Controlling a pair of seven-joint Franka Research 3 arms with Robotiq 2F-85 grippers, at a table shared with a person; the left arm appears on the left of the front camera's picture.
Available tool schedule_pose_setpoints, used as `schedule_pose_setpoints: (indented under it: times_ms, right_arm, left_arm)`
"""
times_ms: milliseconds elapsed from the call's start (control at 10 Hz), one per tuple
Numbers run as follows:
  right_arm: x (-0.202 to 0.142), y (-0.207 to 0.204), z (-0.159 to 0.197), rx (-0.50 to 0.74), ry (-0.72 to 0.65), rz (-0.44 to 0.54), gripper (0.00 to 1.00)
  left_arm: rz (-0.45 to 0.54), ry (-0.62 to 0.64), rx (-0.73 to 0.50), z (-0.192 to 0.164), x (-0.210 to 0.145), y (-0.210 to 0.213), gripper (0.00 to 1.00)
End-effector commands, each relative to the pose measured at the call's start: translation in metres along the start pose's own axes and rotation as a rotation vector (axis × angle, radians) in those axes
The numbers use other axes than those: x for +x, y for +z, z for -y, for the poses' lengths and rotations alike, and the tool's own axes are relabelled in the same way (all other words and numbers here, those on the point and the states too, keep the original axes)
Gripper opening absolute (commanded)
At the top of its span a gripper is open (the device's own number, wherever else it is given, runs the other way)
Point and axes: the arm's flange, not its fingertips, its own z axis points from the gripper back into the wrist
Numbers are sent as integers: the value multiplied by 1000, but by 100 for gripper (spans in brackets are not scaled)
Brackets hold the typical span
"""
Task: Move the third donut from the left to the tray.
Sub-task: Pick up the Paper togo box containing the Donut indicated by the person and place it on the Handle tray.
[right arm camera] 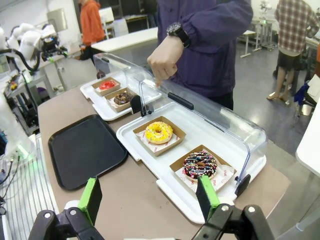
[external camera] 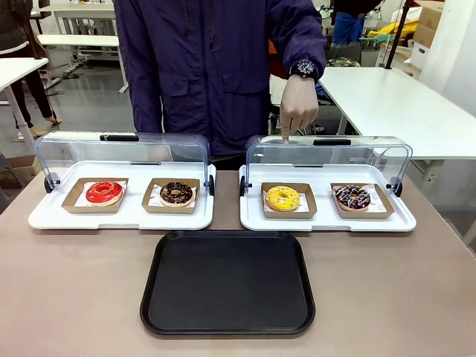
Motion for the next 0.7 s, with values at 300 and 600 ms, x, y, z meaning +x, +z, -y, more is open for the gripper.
schedule_pose_setpoints:
  times_ms: [300,600]
  right_arm:
    - [94,-104,6,59,130,-333,100]
    - [103,-196,-33,113,308,-597,100]
  left_arm:
    - [4,-1,-7,0,2,1,100]
    - [4,-1,-7,0,2,1,100]
